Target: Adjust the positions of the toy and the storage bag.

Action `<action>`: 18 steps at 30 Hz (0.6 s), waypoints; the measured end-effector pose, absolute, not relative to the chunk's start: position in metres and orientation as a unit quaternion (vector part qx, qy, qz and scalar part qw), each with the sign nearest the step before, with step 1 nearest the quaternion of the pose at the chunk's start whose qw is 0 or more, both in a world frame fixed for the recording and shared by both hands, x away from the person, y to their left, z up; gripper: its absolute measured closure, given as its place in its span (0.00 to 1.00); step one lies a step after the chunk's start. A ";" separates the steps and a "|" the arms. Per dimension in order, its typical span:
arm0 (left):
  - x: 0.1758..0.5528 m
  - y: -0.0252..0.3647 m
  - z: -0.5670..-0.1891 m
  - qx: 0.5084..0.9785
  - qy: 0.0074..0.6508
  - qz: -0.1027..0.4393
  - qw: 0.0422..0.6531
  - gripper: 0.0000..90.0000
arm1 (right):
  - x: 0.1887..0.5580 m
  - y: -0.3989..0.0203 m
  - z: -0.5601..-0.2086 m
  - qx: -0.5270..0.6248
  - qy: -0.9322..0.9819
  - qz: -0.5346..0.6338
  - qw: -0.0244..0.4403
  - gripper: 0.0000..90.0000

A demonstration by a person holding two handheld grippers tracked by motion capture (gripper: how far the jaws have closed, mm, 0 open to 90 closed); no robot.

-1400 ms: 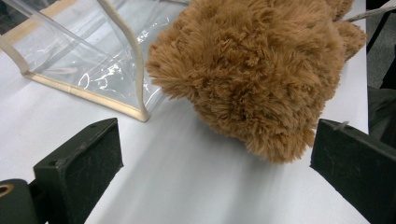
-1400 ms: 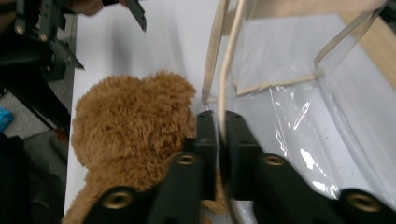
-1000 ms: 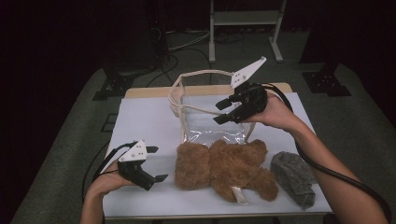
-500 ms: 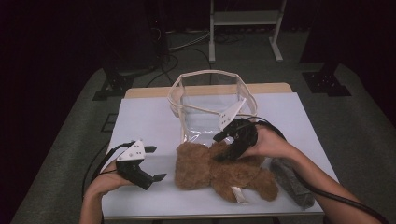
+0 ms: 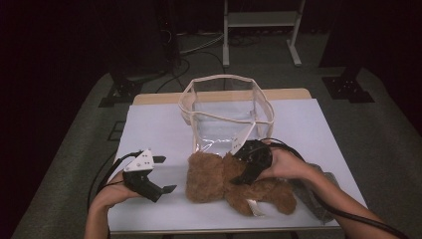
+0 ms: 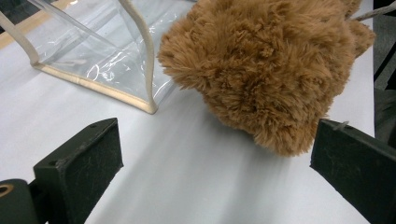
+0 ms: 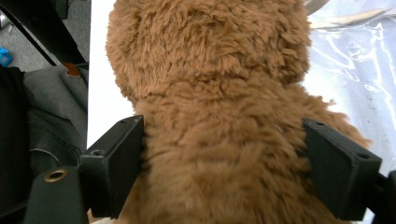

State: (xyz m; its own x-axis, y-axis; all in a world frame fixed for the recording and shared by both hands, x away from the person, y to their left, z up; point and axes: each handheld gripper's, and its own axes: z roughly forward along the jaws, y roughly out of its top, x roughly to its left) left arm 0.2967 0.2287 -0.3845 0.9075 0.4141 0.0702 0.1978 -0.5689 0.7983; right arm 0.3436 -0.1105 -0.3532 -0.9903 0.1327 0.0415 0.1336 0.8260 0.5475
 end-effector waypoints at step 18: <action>0.296 0.233 -0.385 0.874 0.179 0.127 0.434 0.02 | 0.338 -0.096 -0.369 -0.065 -0.968 -0.244 -0.011 0.18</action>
State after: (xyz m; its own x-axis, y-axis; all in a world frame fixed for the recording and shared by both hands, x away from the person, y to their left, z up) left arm 0.2963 0.2331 -0.3846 0.9034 0.4237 0.0666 0.2027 -0.5586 0.8043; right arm 0.3382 -0.0958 -0.3694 -0.9913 0.1311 0.0102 0.1203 0.8725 0.4735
